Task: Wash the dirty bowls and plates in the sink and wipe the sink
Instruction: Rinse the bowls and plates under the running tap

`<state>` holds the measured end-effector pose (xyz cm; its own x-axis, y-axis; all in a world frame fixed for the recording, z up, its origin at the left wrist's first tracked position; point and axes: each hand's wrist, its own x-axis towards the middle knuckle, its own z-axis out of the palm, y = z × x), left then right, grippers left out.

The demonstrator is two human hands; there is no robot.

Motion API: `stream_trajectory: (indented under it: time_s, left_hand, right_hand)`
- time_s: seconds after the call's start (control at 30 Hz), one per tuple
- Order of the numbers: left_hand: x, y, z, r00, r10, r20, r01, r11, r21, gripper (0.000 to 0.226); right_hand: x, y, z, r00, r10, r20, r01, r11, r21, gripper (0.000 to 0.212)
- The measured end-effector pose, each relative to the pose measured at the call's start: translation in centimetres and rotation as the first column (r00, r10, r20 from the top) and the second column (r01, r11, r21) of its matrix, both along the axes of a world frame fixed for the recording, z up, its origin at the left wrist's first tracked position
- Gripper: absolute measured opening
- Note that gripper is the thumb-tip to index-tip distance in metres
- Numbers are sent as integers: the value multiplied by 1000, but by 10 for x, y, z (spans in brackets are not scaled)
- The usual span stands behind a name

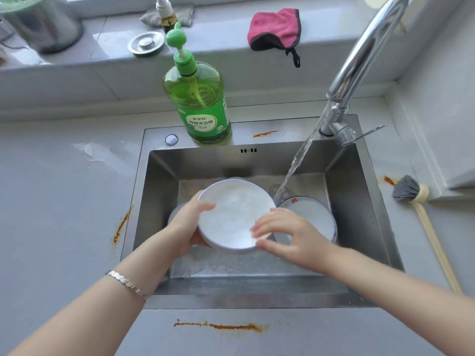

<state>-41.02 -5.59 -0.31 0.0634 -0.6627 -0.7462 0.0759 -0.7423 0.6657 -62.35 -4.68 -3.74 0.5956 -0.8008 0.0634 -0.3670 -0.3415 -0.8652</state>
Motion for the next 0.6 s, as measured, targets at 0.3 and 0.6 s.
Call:
stream_trajectory:
  time_s: [0.3, 0.6]
  left_hand:
    - [4, 17, -17, 994, -5, -111, -13, 987, -162, 25]
    - [5, 18, -31, 981, -54, 185, 98, 966, -238, 25]
  right_hand:
    - [3, -5, 6, 806, -555, 206, -82, 241, 967, 50]
    - [-3, -16, 4, 918, -355, -176, 396, 800, 451, 71]
